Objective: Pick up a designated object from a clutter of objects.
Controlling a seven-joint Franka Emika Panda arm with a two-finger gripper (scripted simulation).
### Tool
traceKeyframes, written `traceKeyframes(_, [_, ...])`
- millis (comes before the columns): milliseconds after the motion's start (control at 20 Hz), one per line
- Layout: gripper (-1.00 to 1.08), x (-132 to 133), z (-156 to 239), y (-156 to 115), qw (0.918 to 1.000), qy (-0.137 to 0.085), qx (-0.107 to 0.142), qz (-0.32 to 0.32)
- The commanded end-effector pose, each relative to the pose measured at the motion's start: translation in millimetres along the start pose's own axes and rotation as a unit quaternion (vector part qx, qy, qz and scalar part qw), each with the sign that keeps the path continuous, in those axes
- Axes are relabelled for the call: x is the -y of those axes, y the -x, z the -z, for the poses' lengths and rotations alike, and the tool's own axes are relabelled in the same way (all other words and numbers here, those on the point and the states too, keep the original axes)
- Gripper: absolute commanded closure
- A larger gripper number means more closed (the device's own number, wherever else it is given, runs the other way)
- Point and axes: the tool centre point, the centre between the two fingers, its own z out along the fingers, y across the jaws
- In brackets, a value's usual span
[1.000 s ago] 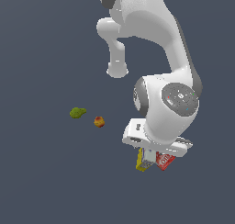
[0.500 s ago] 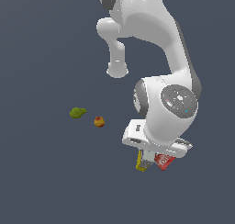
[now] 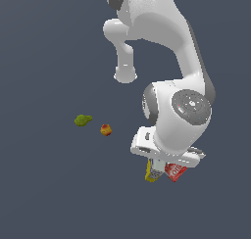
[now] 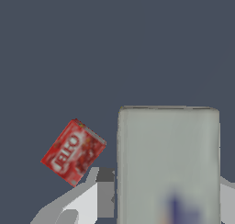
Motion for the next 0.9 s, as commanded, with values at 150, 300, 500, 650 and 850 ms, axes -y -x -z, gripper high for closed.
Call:
traceKeyframes(150, [1.08, -3, 10, 6, 1.0, 0.0, 0.0, 0.0])
traceKeyframes(300, [1.08, -7, 21, 13, 1.0, 0.0, 0.0, 0.0])
traceKeyframes(500, [1.08, -14, 40, 25, 1.0, 0.0, 0.0, 0.0])
traceKeyframes(650, [1.08, -20, 59, 38, 1.0, 0.0, 0.0, 0.0])
traceKeyframes(850, [1.08, -30, 89, 57, 1.0, 0.0, 0.0, 0.0])
